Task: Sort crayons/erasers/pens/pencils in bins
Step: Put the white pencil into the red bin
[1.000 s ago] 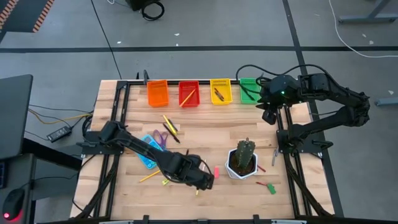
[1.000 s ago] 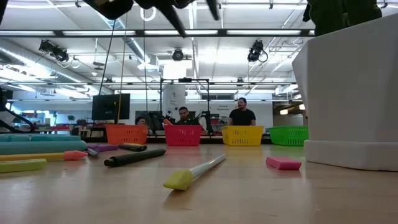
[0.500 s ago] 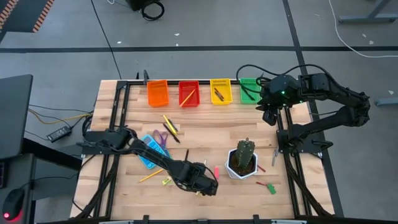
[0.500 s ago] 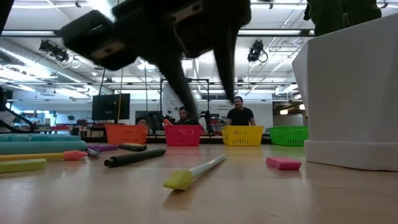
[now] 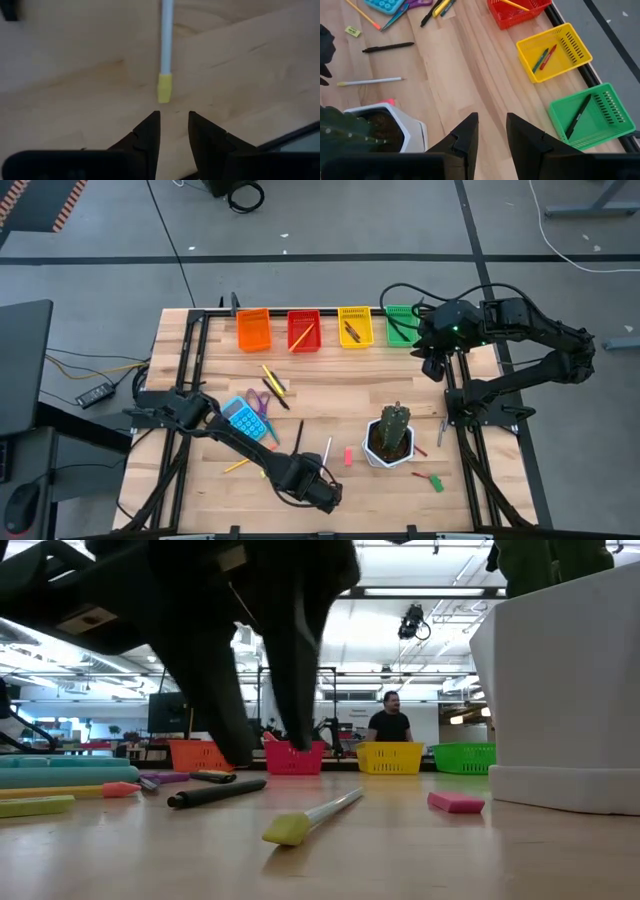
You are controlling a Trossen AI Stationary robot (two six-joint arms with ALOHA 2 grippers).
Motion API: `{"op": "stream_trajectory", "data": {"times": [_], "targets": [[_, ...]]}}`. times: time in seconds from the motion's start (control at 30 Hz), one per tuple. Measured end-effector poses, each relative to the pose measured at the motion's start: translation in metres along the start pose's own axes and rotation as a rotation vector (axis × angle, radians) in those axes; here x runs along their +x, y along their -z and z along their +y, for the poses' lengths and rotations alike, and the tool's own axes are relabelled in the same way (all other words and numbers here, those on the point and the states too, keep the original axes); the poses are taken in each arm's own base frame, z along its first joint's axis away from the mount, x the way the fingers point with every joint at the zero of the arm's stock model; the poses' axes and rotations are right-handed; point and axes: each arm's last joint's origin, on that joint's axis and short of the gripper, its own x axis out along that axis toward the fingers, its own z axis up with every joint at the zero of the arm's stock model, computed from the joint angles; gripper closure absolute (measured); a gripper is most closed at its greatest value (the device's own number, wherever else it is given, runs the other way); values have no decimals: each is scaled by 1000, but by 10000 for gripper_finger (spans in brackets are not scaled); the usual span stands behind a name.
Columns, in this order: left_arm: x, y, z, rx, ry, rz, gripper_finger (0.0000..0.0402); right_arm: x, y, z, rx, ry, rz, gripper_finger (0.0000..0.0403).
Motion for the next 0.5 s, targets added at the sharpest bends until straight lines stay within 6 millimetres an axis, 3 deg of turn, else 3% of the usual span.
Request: {"op": "stream_trajectory", "data": {"times": [0.5], "targets": [[0,-3,2,12,-9,-64,296,1,-1,0,38,0,0,295]]}}
